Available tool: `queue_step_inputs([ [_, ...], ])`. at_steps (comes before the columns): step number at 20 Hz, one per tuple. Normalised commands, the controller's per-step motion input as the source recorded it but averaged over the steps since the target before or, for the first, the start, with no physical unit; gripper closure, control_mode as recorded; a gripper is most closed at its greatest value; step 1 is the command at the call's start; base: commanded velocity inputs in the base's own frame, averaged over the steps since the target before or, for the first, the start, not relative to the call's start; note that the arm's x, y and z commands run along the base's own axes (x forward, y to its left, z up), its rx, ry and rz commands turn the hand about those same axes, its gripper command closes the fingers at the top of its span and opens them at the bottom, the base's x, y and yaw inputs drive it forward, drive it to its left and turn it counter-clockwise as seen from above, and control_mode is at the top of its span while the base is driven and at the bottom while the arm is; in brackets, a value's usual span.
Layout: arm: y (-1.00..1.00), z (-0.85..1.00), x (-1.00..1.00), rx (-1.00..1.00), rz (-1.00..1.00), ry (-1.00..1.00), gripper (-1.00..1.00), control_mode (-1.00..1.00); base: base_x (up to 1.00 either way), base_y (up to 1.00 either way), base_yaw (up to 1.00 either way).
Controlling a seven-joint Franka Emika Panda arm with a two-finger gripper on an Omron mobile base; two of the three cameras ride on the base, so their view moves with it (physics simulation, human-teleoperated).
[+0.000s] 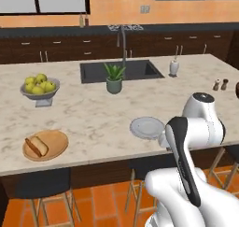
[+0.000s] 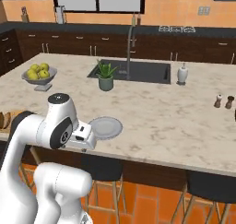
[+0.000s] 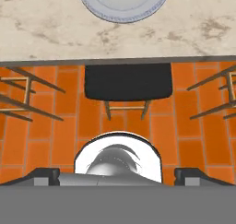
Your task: Place one bun and one sausage from the bowl on each plate.
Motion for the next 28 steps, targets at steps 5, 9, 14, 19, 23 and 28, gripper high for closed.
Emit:
queue_step_inputs([
  [5,0.0,0.0,0.0,0.0,0.0,0.0,-1.0,1.0,-0.03,-1.0,0.09],
  [9,0.0,0.0,0.0,0.0,0.0,0.0,-1.0,1.0,-0.23,-1.0,0.06],
  [14,0.0,0.0,0.0,0.0,0.0,0.0,-1.0,1.0,-0.18,-1.0,0.09],
  [19,0.0,0.0,0.0,0.0,0.0,0.0,-1.0,1.0,-0.15,-1.0,0.1],
  [23,0.0,0.0,0.0,0.0,0.0,0.0,-1.0,1.0,-0.15,-1.0,0.13],
  [28,0.0,0.0,0.0,0.0,0.0,0.0,-1.0,1.0,-0.15,-1.0,0.28],
])
